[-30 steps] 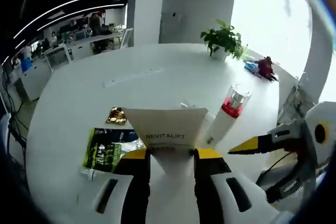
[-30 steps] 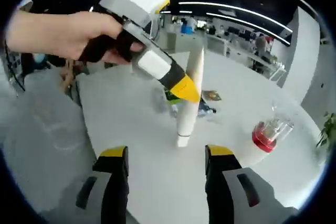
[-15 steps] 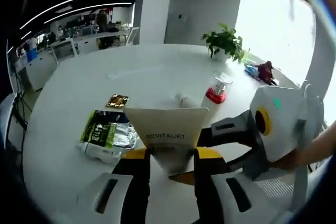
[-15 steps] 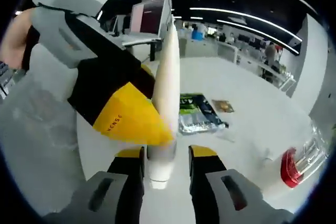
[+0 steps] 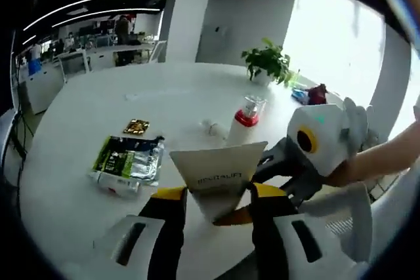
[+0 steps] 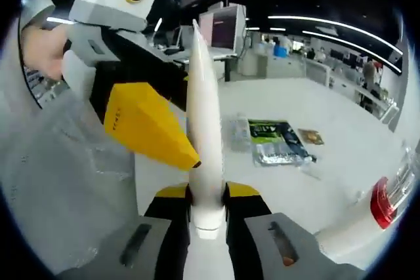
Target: Arrange the skincare products in the storage area until every visible bottle or jar stands upright without overlapping.
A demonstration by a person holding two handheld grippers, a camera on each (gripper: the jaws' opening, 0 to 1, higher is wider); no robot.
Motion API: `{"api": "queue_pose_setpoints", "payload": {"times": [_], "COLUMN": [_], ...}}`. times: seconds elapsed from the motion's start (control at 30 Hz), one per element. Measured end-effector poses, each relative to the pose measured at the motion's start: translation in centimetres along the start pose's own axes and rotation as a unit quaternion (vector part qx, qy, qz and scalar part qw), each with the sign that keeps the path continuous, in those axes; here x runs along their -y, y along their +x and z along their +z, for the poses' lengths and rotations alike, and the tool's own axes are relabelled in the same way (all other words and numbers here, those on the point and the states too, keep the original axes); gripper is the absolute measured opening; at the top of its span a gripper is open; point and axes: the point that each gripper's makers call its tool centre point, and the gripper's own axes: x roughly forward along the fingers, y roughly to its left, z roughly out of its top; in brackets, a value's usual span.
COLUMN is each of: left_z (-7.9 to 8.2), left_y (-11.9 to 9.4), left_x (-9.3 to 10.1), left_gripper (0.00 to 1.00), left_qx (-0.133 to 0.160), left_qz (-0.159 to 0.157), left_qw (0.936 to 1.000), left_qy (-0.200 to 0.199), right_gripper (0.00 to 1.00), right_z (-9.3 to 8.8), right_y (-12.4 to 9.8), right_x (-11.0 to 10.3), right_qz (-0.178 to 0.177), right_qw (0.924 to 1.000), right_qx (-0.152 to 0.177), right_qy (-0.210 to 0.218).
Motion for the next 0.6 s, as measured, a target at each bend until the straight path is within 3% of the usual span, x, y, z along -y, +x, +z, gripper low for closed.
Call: {"api": "queue_pose_setpoints", "payload": {"times": [0.07, 0.2, 0.23, 0.3, 0.33, 0.4, 0.47, 0.5, 0.53, 0.6], "left_z": [0.6, 0.9, 0.8, 0.7, 0.8, 1.2, 0.8, 0.8, 0.5, 0.3], "left_y": [-0.6, -1.4, -1.5, -1.5, -1.3, -0.9, -0.5, -0.2, 0.1, 0.3], "left_x": [0.5, 1.2, 1.7, 2.1, 2.8, 3.2, 3.9, 3.7, 3.7, 3.9], "left_gripper": [0.57, 0.5, 0.48, 0.46, 0.45, 0.42, 0.4, 0.38, 0.36, 0.34], "left_qx": [0.01, -0.001, -0.015, -0.03, -0.032, -0.03, -0.05, -0.055, -0.066, -0.079], "left_qz": [-0.031, -0.087, -0.105, -0.118, -0.138, -0.149, -0.175, -0.169, -0.173, -0.176], "left_qw": [0.9988, 0.9889, 0.9818, 0.974, 0.9666, 0.9614, 0.954, 0.9523, 0.9424, 0.9353], "left_qy": [0.035, 0.12, 0.158, 0.191, 0.213, 0.229, 0.238, 0.248, 0.279, 0.297], "right_gripper": [0.19, 0.19, 0.19, 0.19, 0.19, 0.19, 0.19, 0.19, 0.19, 0.19], "right_z": [-0.4, -0.9, -0.9, -0.8, -0.8, -0.7, -0.7, -0.6, -0.6, -0.6], "right_y": [-0.4, -1.2, -1.3, -1.2, -1.2, -1.3, -1.4, -1.5, -1.4, -1.4], "right_x": [-1.0, -1.2, -1.2, -1.4, -1.4, -1.5, -1.5, -1.5, -1.6, -1.6], "right_qz": [0.038, 0.052, 0.056, 0.062, 0.065, 0.072, 0.078, 0.08, 0.084, 0.091], "right_qw": [0.9992, 0.9984, 0.9982, 0.9978, 0.9975, 0.9969, 0.9964, 0.9962, 0.9958, 0.995], "right_qx": [-0.006, -0.004, -0.002, -0.002, -0.004, -0.006, -0.005, -0.005, -0.005, -0.005], "right_qy": [-0.013, -0.019, -0.02, -0.023, -0.027, -0.032, -0.035, -0.035, -0.036, -0.04]}}
